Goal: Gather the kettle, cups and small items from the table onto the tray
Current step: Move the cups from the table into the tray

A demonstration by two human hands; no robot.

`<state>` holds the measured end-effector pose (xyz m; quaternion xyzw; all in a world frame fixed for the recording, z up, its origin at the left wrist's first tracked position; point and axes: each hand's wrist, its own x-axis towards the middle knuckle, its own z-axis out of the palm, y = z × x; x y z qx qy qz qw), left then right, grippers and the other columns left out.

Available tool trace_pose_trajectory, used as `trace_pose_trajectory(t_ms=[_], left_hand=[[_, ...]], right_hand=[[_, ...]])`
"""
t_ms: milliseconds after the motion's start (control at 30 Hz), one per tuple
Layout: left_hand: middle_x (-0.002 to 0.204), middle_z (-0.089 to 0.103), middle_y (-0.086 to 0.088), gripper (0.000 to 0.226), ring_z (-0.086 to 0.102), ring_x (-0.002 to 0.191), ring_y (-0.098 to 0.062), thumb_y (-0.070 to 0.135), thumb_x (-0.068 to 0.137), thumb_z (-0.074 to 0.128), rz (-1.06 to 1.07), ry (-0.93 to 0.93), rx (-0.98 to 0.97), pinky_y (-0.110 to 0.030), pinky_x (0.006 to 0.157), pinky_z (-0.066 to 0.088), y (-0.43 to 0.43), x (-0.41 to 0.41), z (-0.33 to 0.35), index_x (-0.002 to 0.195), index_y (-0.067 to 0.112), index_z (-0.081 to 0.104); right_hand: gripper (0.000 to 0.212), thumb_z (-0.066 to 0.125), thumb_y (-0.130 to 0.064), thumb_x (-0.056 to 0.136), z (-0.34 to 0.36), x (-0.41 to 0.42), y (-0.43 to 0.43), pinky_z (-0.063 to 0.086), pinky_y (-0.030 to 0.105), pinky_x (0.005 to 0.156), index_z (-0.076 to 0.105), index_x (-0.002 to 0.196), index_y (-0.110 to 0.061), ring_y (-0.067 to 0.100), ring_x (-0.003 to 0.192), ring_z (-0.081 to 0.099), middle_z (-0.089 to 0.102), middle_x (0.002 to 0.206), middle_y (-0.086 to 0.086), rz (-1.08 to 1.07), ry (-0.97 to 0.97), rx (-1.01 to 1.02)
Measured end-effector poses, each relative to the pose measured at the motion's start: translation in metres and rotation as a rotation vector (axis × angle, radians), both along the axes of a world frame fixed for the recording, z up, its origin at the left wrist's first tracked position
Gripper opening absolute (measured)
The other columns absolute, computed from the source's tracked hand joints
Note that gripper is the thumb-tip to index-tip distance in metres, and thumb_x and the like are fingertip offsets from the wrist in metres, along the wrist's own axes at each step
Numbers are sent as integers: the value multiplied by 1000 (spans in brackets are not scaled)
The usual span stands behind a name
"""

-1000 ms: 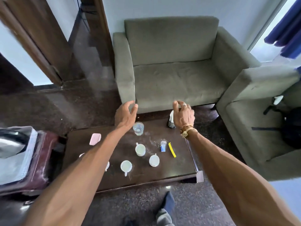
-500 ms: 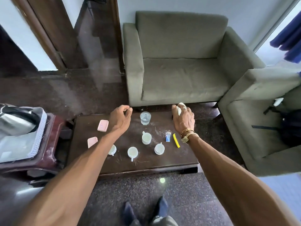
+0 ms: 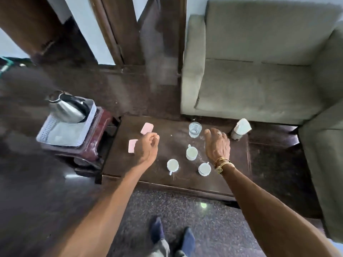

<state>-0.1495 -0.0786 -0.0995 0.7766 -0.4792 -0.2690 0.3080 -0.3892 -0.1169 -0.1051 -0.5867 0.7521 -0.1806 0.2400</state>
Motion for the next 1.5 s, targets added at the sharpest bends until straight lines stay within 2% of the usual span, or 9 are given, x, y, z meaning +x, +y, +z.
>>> trace_pose_trajectory(t_ms=[200,367,567,667,833,1033,1233,1400,1500], left_hand=[[111,74,-8,19,69,102,-25,23,95,60,69,-81,-39,-31,85,50,4,21,8,107,14,71],[108,75,-8,18,69,102,-25,20,93,65,122,-21,-19,-38,93,53,10,46,4,108,14,73],[98,76,-6,12,68,85,-20,13,88,69,103,3,-6,-30,80,52,27,76,-21,99,14,75],[97,77,-7,12,71,87,-25,13,87,70,96,-5,46,-37,81,56,27,101,-33,97,17,75],[92,77,-2,11,71,85,-19,19,87,69,114,54,50,-31,79,54,12,161,-36,94,23,75],[92,76,-4,11,71,86,-21,14,89,68,78,108,31,-35,82,55,-12,230,-24,98,15,75],[95,76,-2,14,72,88,-20,17,91,66,60,165,83,-36,85,56,-23,274,-37,101,15,74],[89,77,0,7,72,86,-16,20,89,68,55,177,147,-22,68,48,-25,284,-60,92,23,73],[87,77,1,6,72,87,-15,22,88,68,57,173,185,-23,70,47,-29,284,-72,89,26,72]], right_hand=[[52,32,-49,102,5,11,-7,41,43,98,58,126,-12,37,119,49,60,129,15,53,-17,-12],[50,32,-44,105,7,19,-7,39,40,97,64,121,-9,36,116,53,64,121,19,105,-30,-19],[46,34,-39,105,-3,57,-3,43,40,89,66,109,-6,38,109,57,68,113,19,162,7,20],[45,38,-40,105,-6,84,-3,45,39,85,68,104,-6,39,105,61,70,109,20,163,-3,2],[44,42,-39,104,2,144,-12,46,41,85,70,104,-6,41,105,61,69,109,23,154,-38,10],[45,44,-37,103,15,222,-27,44,42,85,70,94,-1,41,105,60,69,104,24,140,-43,-61],[45,41,-37,103,3,278,-32,39,37,74,68,87,-5,40,98,60,70,97,21,128,-26,-68],[45,40,-37,104,-21,307,-33,44,40,79,70,94,-4,41,100,59,69,101,21,185,-6,11],[44,41,-35,104,-40,317,-38,44,39,76,69,94,-3,41,100,59,69,102,21,231,-5,41]])
